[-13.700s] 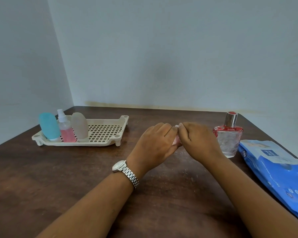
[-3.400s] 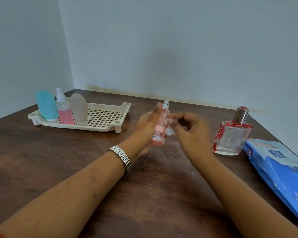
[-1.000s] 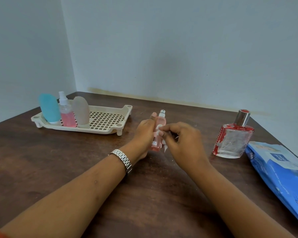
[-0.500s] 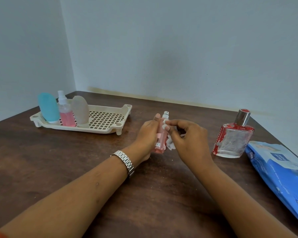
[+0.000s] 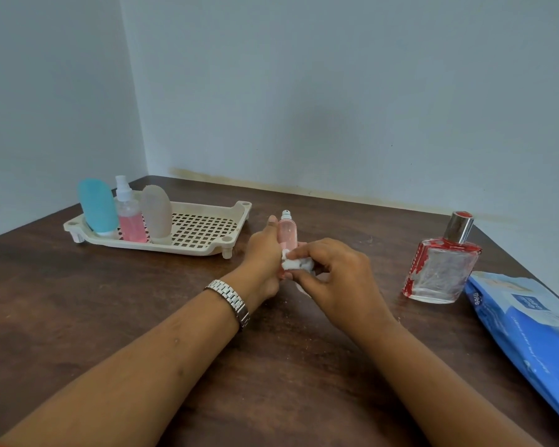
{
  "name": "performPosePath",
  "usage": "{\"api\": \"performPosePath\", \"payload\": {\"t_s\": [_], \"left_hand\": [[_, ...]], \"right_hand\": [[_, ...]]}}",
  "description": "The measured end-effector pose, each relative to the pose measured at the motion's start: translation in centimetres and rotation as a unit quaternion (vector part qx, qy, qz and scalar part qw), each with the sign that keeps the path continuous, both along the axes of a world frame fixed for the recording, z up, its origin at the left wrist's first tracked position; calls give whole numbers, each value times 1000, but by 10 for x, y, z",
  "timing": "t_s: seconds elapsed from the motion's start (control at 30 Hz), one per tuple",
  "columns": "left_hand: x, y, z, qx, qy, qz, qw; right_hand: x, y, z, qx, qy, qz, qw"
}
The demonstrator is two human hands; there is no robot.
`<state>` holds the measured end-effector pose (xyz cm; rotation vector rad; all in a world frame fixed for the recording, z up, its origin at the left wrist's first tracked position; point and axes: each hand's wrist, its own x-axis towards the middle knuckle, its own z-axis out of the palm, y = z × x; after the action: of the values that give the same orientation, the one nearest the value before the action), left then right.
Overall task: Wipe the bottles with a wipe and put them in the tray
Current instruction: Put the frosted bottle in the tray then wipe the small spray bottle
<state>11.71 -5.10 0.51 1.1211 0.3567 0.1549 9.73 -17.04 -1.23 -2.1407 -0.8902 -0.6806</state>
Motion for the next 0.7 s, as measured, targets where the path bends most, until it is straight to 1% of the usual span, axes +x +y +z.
{"api": "performPosePath", "payload": {"t_s": [0.1,0.2,0.33,0.43,0.5,0.57,0.6,0.7], "left_hand": [[2,-2,1,-25,-6,25,999],[1,-3,0,-15,-7,49,999],[1,-3,2,-23,-9,78,997],[2,-2,2,-14,-6,90,996],[2,-1,1,-14,-7,95,995],[3,0,0,-13,-9,87,996],[3,0,1,-11,-10,78,997],[3,2,3,-29,-13,43,999]], "right_hand": [[0,0,0,31,4,-20,999],[-2,1,-2,25,5,-24,999],[-4,4,-5,14,-44,-35,998],[-5,6,-5,-17,-87,-47,995],[-6,6,-5,-28,-98,-45,994],[-7,6,-4,-2,-79,-35,996],[-7,6,-3,29,-55,-28,998],[-6,3,2,143,63,-3,988]]}}
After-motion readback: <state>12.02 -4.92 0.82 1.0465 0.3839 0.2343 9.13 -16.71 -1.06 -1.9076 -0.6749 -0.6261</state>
